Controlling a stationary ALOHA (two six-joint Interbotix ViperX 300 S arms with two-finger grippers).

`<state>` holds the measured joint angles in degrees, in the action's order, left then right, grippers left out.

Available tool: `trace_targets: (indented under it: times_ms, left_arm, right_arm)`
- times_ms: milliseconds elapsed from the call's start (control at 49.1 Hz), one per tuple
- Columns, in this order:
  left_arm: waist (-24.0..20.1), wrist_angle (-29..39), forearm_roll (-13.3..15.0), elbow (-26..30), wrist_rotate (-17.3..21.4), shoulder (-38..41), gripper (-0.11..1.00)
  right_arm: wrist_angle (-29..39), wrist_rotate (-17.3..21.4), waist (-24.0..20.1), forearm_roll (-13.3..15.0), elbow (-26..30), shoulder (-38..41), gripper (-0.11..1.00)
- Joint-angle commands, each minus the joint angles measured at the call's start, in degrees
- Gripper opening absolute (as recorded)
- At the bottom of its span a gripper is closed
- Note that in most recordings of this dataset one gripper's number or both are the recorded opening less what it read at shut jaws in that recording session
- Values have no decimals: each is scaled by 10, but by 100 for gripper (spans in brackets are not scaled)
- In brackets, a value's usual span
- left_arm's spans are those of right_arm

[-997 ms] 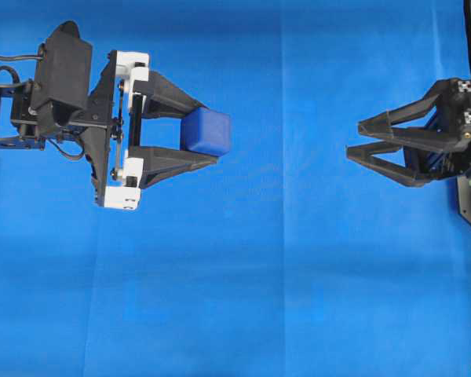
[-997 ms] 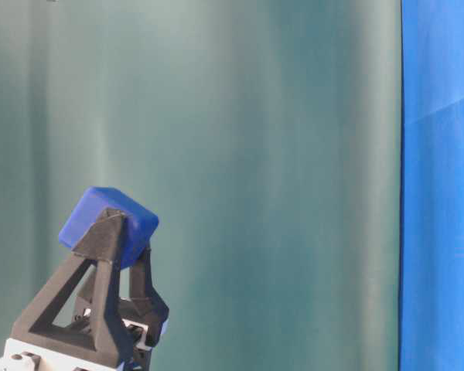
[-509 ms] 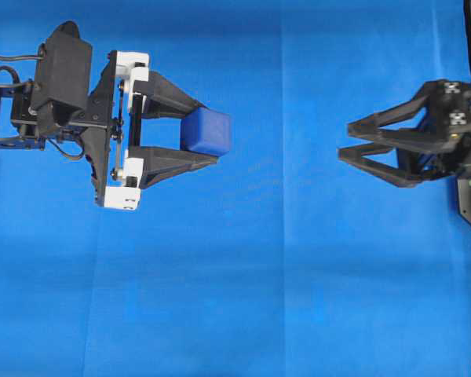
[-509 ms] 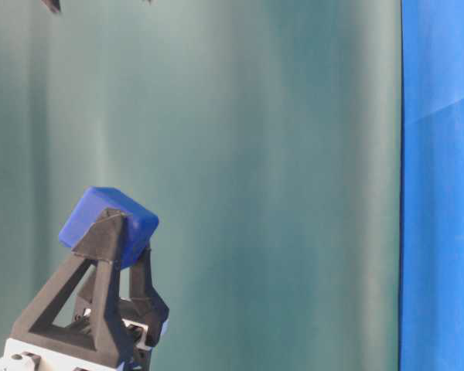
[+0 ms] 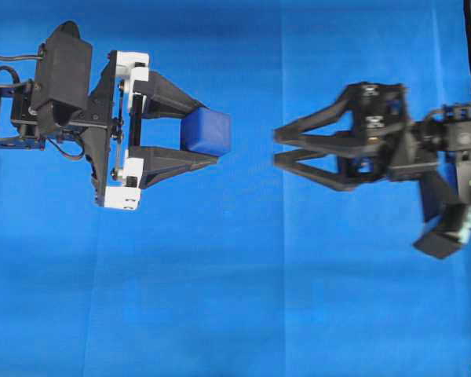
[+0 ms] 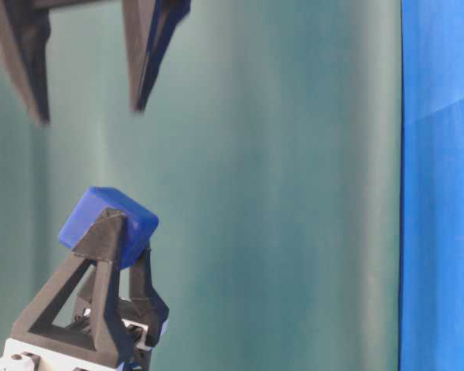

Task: Handover the blue block to the right arm after grasping it with the left arm, then place it in the designated position.
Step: 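Rotate the right gripper and move it toward the held cube, then close the right gripper on the cube beside the left gripper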

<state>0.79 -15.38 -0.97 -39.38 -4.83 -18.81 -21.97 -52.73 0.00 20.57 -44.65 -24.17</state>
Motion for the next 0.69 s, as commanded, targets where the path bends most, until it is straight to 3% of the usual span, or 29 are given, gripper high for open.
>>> trace_targets:
  times_ms: [0, 346, 672]
  left_arm:
    - [0, -4, 0, 5, -1, -11, 49]
    - [1, -4, 0, 5, -2, -11, 49]
    - [3, -4, 1, 5, -2, -11, 49]
  right_arm:
    - [-12, 1, 1, 0, 36, 25, 96]
    - [-13, 0, 1, 1, 118, 116, 96]
    - [-11, 0, 1, 1, 138, 134, 96]
